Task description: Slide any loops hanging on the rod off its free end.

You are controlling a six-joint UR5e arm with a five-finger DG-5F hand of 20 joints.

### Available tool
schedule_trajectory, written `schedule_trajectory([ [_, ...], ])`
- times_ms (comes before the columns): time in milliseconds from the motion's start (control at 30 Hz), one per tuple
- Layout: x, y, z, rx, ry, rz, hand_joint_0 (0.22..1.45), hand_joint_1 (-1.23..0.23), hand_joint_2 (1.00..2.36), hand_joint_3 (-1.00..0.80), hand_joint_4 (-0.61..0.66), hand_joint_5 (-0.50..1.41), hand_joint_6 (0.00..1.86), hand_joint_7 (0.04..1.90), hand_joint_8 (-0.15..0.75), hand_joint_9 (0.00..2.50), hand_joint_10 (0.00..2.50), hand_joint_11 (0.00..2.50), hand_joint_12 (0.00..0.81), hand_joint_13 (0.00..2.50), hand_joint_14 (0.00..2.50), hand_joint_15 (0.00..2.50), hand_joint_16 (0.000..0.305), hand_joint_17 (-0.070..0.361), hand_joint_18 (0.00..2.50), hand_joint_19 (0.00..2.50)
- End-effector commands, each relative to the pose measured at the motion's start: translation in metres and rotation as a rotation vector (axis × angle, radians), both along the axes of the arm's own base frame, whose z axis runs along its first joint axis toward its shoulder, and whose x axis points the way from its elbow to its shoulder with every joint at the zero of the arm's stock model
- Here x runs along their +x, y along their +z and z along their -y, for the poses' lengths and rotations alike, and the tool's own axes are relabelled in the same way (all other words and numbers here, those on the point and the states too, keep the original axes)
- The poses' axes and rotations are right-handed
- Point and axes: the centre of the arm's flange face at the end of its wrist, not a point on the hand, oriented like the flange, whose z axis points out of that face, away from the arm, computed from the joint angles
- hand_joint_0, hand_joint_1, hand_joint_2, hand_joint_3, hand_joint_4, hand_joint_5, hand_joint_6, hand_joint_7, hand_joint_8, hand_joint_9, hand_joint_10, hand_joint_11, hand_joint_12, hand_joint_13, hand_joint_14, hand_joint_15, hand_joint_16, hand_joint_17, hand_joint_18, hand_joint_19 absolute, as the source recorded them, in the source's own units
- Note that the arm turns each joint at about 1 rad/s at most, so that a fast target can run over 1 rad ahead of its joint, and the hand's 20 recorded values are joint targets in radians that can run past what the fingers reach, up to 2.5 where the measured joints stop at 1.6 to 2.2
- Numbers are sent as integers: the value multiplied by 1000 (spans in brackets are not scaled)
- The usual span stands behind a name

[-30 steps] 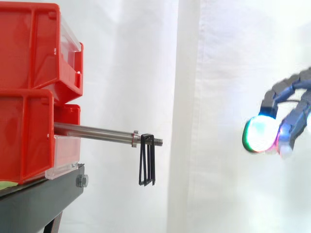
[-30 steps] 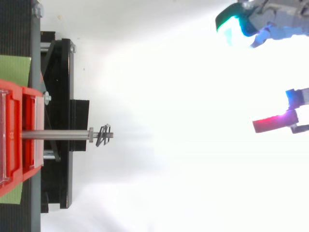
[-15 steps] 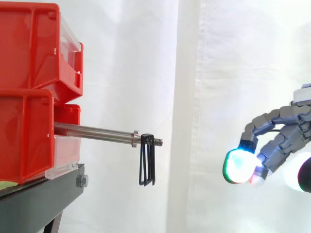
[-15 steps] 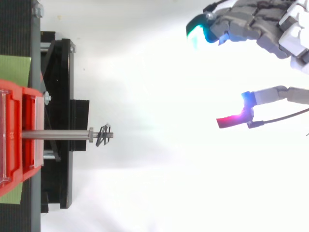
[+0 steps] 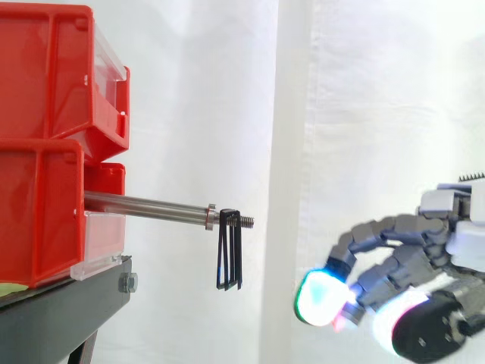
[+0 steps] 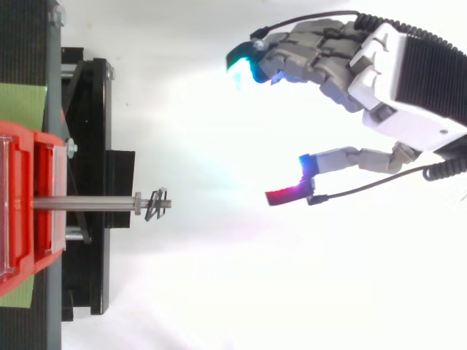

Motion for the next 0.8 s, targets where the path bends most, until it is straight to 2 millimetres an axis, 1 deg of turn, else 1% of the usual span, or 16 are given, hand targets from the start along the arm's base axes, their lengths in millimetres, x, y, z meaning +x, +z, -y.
schedule_trajectory([
  [0,26,-17,-8,26,4,55,415,-673,1000,-500,312,-190,502,885,323,617,15,521,437,538,8,239,64,143,578,246],
  [33,30,-22,-7,34,4,56,415,-670,1000,-500,312,-190,502,885,325,617,15,526,438,538,8,242,64,144,579,237],
  [100,47,-33,-11,77,15,73,415,-665,1000,-500,313,-188,502,879,326,616,18,527,438,539,8,239,64,144,578,245],
  [167,55,-34,-12,98,16,85,417,-660,1000,-500,312,-187,502,879,326,618,15,520,438,538,8,243,64,143,578,244],
  [200,63,-32,-13,115,20,98,418,-658,1000,-500,313,-186,502,884,327,617,18,527,438,538,8,236,64,143,579,246],
  [233,65,-31,-12,126,21,102,418,-657,1000,-500,312,-185,502,877,326,620,15,512,438,537,9,243,64,143,581,246],
  [267,69,-25,-13,138,24,115,419,-656,1000,-500,315,-185,502,881,326,620,17,511,437,537,8,239,64,143,580,245],
  [367,72,-25,-16,141,31,131,427,-654,1000,-500,316,-183,502,882,326,621,18,522,435,535,8,237,63,141,574,249],
  [467,76,-42,-17,144,32,144,431,-653,1000,-500,315,-182,502,877,323,622,18,515,432,535,9,241,63,141,573,251],
  [600,79,-39,-19,151,35,194,433,-653,1000,-500,316,-179,502,882,324,621,18,521,431,536,9,240,62,141,574,243],
  [767,81,-36,-25,126,40,207,439,-653,1000,-500,322,-172,502,902,321,623,19,515,429,534,8,237,62,139,569,254],
])
